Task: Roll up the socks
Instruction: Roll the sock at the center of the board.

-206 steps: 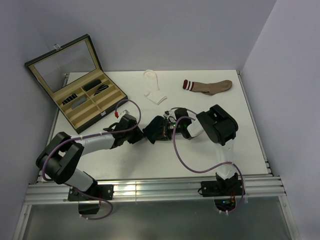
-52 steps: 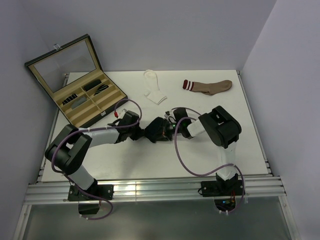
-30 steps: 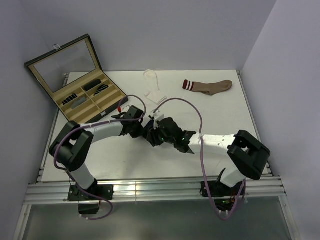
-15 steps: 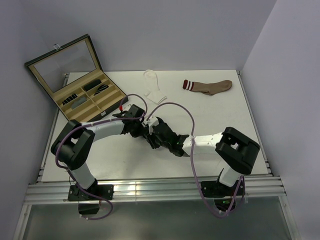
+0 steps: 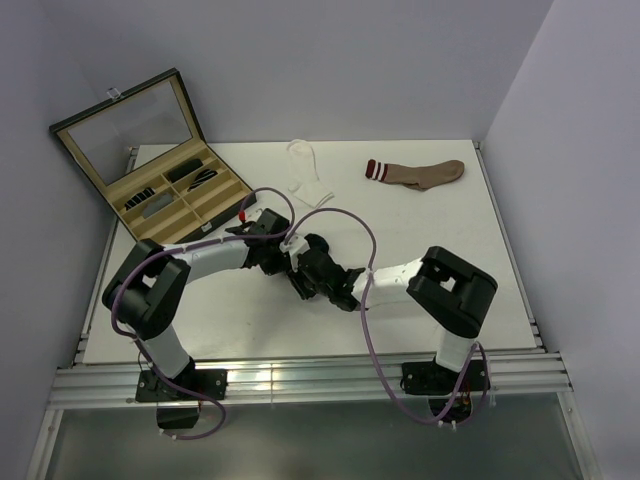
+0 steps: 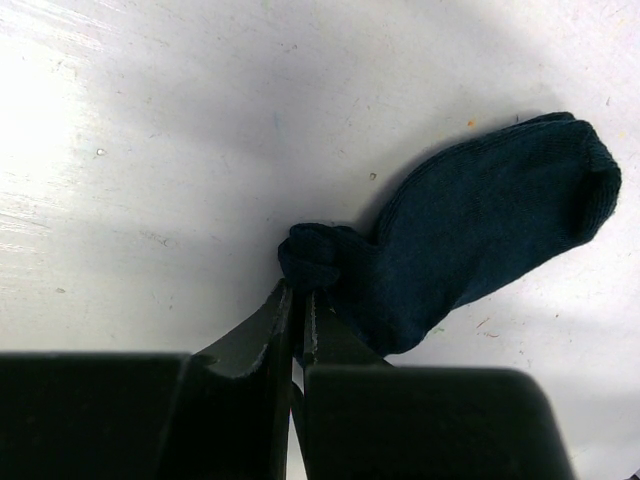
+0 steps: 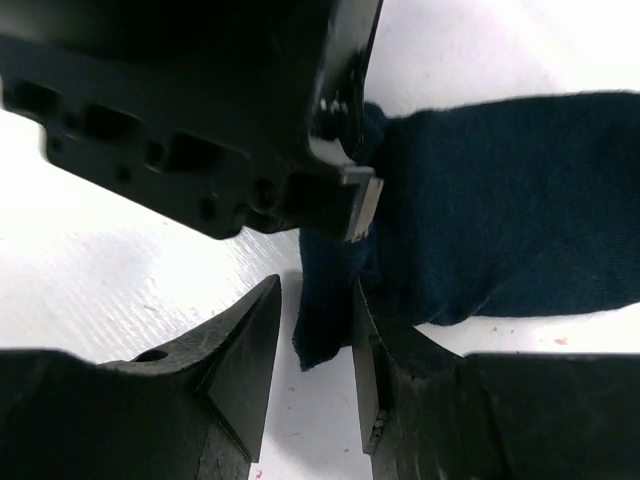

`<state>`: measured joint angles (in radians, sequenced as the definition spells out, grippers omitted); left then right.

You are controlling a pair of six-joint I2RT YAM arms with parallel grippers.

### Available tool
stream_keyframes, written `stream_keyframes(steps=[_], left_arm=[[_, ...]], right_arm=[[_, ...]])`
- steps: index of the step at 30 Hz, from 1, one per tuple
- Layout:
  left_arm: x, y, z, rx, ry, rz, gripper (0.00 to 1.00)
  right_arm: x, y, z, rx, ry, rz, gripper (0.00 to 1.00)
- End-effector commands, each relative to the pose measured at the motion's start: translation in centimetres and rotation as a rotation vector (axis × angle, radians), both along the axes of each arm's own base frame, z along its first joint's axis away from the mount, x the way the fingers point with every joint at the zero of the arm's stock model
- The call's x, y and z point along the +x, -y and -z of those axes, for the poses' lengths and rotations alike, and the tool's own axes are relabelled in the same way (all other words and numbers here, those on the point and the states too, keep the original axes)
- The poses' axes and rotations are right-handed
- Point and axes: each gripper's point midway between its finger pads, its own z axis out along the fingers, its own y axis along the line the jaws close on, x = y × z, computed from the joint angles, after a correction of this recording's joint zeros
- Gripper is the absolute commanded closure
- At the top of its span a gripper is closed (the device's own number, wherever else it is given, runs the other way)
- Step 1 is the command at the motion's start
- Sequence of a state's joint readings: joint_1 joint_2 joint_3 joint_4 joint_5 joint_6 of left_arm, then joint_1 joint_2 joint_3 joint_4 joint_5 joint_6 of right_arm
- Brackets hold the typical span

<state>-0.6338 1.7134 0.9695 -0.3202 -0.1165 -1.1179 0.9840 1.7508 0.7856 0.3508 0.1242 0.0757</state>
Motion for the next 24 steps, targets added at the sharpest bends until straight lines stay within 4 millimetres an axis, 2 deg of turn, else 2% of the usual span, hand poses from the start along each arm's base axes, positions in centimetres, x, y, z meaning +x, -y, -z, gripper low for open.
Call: stream_keyframes(steps=[1, 4, 7, 8, 10, 12, 13, 15, 16, 17, 20, 22, 24], left_arm=[[-0.4, 0.1, 0.3, 0.021, -0.026, 0.029, 0.99], [-0.4, -0.1, 0.3, 0.033, -0.032, 0.032, 0.99], [-0.3, -0.1, 0.1, 0.035, -0.027, 0.03, 0.99], [-0.3, 0.0, -0.1, 0.031, -0.023, 0.029, 0.99], [-0.2, 0.0, -0.5, 0.022, -0.015, 0.024, 0.98], [-0.1, 0.1, -1.2, -0.008, 0.017, 0.011, 0.9], [-0.3, -0.1, -1.0, -0.003, 0.013, 0.01, 0.88], [0.0, 0.1, -1.9, -0.031, 0.045, -0.008, 0.84], [-0.2, -0.1, -2.2, -0.042, 0.052, -0.022, 0.8], [0.1, 0.0, -2.5, -0.056, 0.068, -0.032, 0.77], [0.2, -0.4, -3.4, -0.082, 0.099, -0.066, 0.66], [0.0, -0.6, -3.6, -0.097, 0.112, -0.081, 0.58], [0.2, -0.6, -4.5, -0.135, 0.143, -0.103, 0.51]], right_arm=[[0.5, -0.7, -0.5, 0.012, 0.022, 0.006, 0.59], [0.1, -0.3, 0.4, -0.01, -0.006, 0.007, 0.62], [0.3, -0.5, 0.4, -0.015, -0.01, 0.01, 0.68], [0.1, -0.3, 0.8, -0.026, -0.026, 0.013, 0.78], [0.0, -0.5, 0.9, -0.011, -0.058, 0.003, 0.88], [-0.1, -0.1, 0.9, 0.044, -0.169, 0.008, 1.0], [-0.5, -0.6, 0.8, 0.06, -0.186, -0.02, 1.0], [0.0, 0.0, 0.4, 0.11, -0.267, 0.001, 1.0], [-0.5, -0.3, 0.0, 0.161, -0.338, -0.016, 1.0], [0.2, 0.2, -0.3, 0.199, -0.377, 0.0, 1.0], [0.4, 0.6, -1.1, 0.315, -0.502, 0.013, 1.0], [0.3, 0.7, -0.9, 0.359, -0.579, 0.033, 1.0], [0.1, 0.8, -1.0, 0.419, -0.656, 0.021, 1.0]])
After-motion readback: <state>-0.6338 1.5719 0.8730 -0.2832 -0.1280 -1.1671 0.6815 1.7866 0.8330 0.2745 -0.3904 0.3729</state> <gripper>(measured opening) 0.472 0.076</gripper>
